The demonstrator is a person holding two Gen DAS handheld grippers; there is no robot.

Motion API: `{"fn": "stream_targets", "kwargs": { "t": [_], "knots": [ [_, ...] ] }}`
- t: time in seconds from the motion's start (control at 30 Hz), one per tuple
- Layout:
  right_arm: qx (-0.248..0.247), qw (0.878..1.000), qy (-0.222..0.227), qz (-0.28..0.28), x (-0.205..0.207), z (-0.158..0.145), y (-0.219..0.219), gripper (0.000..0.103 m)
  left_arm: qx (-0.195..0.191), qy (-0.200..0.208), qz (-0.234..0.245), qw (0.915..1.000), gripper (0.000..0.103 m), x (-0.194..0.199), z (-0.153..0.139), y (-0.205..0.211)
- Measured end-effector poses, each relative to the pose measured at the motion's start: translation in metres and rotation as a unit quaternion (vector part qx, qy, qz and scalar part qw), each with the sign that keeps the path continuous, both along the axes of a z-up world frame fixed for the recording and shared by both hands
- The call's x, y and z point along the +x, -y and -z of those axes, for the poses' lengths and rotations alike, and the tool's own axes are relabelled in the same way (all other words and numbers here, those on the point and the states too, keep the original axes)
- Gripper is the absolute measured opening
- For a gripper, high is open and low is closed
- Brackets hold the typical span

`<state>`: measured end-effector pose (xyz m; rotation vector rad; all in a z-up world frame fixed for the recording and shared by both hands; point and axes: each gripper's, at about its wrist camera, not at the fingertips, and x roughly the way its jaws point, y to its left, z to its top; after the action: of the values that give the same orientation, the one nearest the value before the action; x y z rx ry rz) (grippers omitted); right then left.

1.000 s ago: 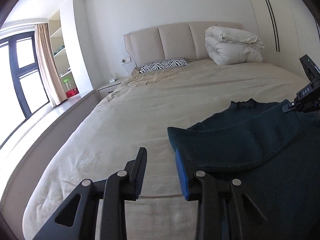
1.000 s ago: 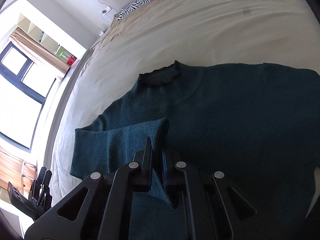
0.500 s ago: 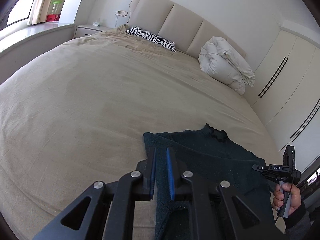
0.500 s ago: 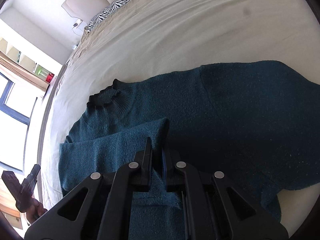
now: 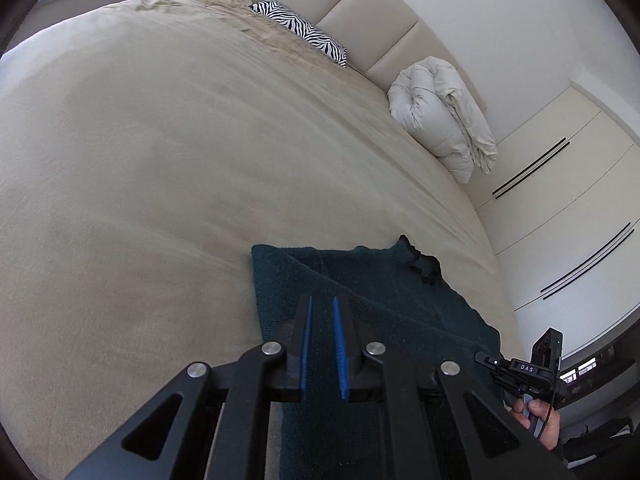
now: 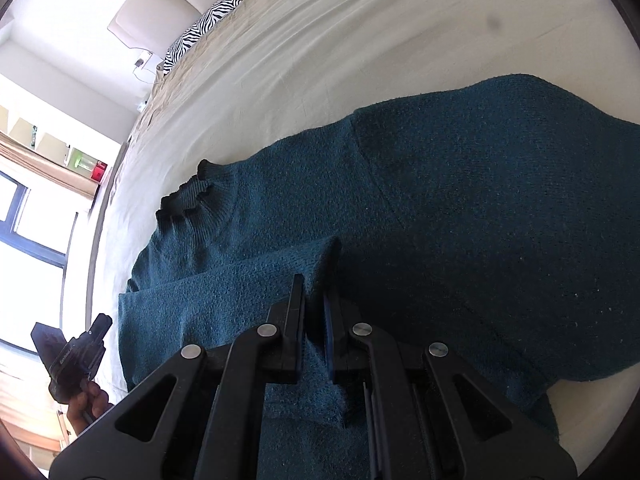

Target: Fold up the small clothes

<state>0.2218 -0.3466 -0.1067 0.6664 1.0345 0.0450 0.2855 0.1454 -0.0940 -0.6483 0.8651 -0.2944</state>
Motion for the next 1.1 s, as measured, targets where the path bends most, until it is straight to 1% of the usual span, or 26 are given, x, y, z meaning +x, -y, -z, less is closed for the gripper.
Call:
{"fn": "stream_targets", "kwargs": {
  "t": [0.07,0.17,0.2,0.27,0.3,0.37,0.47,0.57,0.63,0.77,0.83,0.9,0.97,1.0,1.03,1.1],
  "knots": [
    [0.006,1.000,-0.001,0.001,0.002,0.003,0.000,0.007,-0.012,-0.015,0.003,0.9998,0.012,0.009,0.010,-0.003],
    [0.013,1.000,-0.001,0.000,0.003,0.006,0.000,0.007,-0.021,-0.038,0.000,0.9991,0.012,0.024,0.028,-0.007],
    [0.017,1.000,-0.001,0.001,0.002,0.007,0.002,0.007,-0.019,-0.045,0.000,0.9988,0.003,0.028,0.034,-0.008],
    [0.027,1.000,-0.003,0.002,0.001,0.009,0.005,0.007,-0.031,-0.047,-0.003,0.9984,0.004,0.032,0.041,-0.010],
    [0.032,0.999,-0.004,0.003,0.001,0.010,0.007,0.007,-0.033,-0.047,-0.003,0.9983,0.004,0.031,0.040,-0.010],
    [0.038,0.999,-0.004,0.003,0.000,0.011,0.008,0.007,-0.025,-0.043,0.003,0.9988,0.003,0.026,0.035,-0.007],
    [0.045,0.999,-0.003,0.006,-0.002,0.011,0.008,0.008,-0.021,-0.030,0.023,0.9991,0.003,0.007,0.024,-0.002],
    [0.043,0.999,-0.002,0.009,-0.008,0.009,0.007,0.008,0.002,-0.029,0.046,0.9985,0.003,-0.017,0.022,0.007],
    [0.038,0.999,-0.001,0.008,-0.012,0.010,0.005,0.008,0.019,-0.025,0.046,0.9985,0.003,-0.027,0.020,0.010],
    [0.047,0.999,-0.002,0.018,-0.022,0.011,0.007,0.008,0.029,-0.016,0.043,0.9985,0.003,-0.043,0.016,0.010],
    [0.047,0.999,0.000,0.022,-0.027,0.011,0.008,0.008,0.050,-0.011,0.045,0.9977,0.003,-0.048,0.010,0.018],
    [0.046,0.999,0.003,0.028,-0.034,0.011,0.010,0.008,0.074,-0.003,0.059,0.9955,0.003,-0.057,0.006,0.028],
    [0.048,0.998,0.007,0.033,-0.040,0.012,0.012,0.008,0.110,-0.003,0.076,0.9910,0.003,-0.066,0.006,0.041],
    [0.050,0.998,0.009,0.034,-0.043,0.014,0.014,0.008,0.127,-0.004,0.084,0.9883,0.006,-0.070,0.006,0.047],
    [0.050,0.998,0.008,0.034,-0.045,0.015,0.014,0.008,0.141,0.000,0.088,0.9861,0.007,-0.074,0.005,0.052],
    [0.047,0.998,0.010,0.039,-0.050,0.014,0.017,0.008,0.151,-0.005,0.090,0.9844,0.007,-0.080,0.002,0.058]
  ]
}}
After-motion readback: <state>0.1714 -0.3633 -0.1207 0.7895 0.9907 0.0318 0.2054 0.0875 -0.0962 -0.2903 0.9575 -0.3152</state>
